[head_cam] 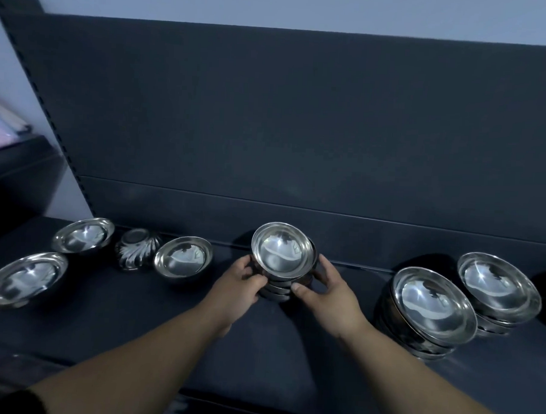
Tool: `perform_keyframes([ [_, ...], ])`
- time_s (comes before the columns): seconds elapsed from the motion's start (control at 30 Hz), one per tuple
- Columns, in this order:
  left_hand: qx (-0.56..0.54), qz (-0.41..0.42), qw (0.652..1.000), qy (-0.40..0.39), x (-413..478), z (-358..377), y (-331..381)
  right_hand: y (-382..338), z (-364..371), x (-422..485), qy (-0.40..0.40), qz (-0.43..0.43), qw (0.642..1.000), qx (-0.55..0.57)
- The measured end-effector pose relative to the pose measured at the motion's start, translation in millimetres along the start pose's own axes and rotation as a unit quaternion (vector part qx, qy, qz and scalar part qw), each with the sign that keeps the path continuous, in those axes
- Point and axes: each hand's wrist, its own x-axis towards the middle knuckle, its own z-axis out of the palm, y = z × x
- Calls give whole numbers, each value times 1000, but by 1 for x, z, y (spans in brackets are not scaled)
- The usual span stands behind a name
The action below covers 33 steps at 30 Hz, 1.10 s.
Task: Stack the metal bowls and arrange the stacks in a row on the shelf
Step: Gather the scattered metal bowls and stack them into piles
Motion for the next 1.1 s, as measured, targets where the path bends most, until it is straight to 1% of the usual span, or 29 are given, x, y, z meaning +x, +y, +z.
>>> perform_keyframes([
  [0.07, 48, 3, 999, 18, -1, -4, -3, 6, 0, -1, -3, 28, 999, -22],
  [0.13, 101, 0, 994, 34, -4, -8, -9, 19, 2, -1, 9, 60, 996, -71],
  [0.23, 170, -3, 984, 48, -14, -16, -22, 37, 6, 0, 5, 86, 988, -125],
  [0.4, 242, -2, 967, 77, -28, -42, -41, 39, 22, -2, -37, 64, 983, -166],
  [0.6, 349, 8, 930, 116, -41, -76, -45, 26, 52, -3, -79, 28, 979, -186],
  [0.7, 375, 26, 919, 122, -44, -102, -50, 15, 76, -4, -90, 6, 977, -192],
  [0.83, 383, 42, 914, 125, -47, -147, -56, -7, 114, -3, -100, -23, 973, -208],
  [1.03, 380, 96, 909, 139, -49, -230, -55, -47, 186, -6, -75, -65, 970, -221],
  [1.1, 382, 129, 903, 151, -47, -260, -53, -59, 211, -8, -68, -77, 970, -220],
])
